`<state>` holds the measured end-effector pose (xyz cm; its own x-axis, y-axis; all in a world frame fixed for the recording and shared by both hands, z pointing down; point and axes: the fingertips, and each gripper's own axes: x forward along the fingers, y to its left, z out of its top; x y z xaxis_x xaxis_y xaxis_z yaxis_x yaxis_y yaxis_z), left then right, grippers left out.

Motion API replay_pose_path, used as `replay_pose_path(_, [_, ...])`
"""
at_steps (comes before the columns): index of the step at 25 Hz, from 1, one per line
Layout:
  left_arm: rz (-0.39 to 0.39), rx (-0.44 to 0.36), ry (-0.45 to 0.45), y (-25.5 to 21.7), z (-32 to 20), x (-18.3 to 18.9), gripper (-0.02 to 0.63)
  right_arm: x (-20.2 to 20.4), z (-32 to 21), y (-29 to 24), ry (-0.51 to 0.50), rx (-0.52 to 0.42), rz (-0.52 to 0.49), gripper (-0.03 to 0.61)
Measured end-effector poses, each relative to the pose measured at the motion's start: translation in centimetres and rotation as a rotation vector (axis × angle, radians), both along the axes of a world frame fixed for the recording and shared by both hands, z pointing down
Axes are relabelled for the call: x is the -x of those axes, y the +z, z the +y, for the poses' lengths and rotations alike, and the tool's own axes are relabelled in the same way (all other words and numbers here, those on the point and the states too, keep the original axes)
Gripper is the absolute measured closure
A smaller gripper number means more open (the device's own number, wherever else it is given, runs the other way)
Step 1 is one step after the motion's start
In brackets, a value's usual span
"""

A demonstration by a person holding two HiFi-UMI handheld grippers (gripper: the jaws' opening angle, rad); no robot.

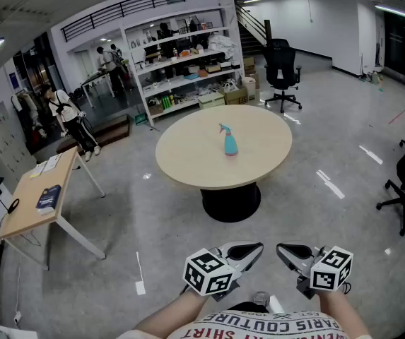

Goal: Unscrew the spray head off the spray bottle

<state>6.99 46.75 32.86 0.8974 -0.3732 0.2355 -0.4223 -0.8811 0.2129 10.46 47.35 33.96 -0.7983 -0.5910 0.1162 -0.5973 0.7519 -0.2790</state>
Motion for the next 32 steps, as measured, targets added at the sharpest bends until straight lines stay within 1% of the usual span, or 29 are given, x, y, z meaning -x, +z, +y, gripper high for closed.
replay_pose_path(3, [-0.011,-0.019,0.002,-0.1,0.4,-0.5,0.614,-0.5,0.0,-0.1,-0.002,-0.005,0.007,0.577])
replay_pose_path(6, [-0.023,-0.003,-0.016,0.8,0.5,-0.5,0.614,-0.8,-0.3,0.4,0.003,0.002,-0.002,0.577])
replay_pose_path(9, [-0.023,0.007,-0.035,1.1,0.1,0.2,0.614,-0.1,-0.8,0.8,-0.012,0.009,-0.009,0.577])
replay_pose_path(14, [-0.019,0.011,-0.073,0.3,-1.5,1.6,0.614,1.0,-2.2,-0.2,-0.035,0.006,-0.016,0.577])
replay_pose_path(18, [-0.028,0.009,-0.077,0.7,-3.8,2.0,0.614,1.2,-5.0,0.0,-0.04,0.009,-0.023,0.577])
replay_pose_path(23, [-0.019,0.012,-0.112,2.1,-10.5,3.5,0.614,1.9,-11.8,1.2,-0.048,-0.003,-0.016,0.577])
replay_pose_path(26, [-0.023,0.04,-0.129,3.5,-15.9,4.0,0.614,2.3,-17.4,2.4,-0.059,0.026,-0.012,0.577])
replay_pose_path(29, [-0.044,0.064,-0.162,5.1,-23.3,5.9,0.614,3.7,-24.7,3.5,-0.063,0.046,-0.004,0.577])
replay_pose_path(32, [-0.036,0.083,-0.173,5.8,-31.5,8.1,0.614,5.6,-33.0,3.9,-0.058,0.06,-0.003,0.577])
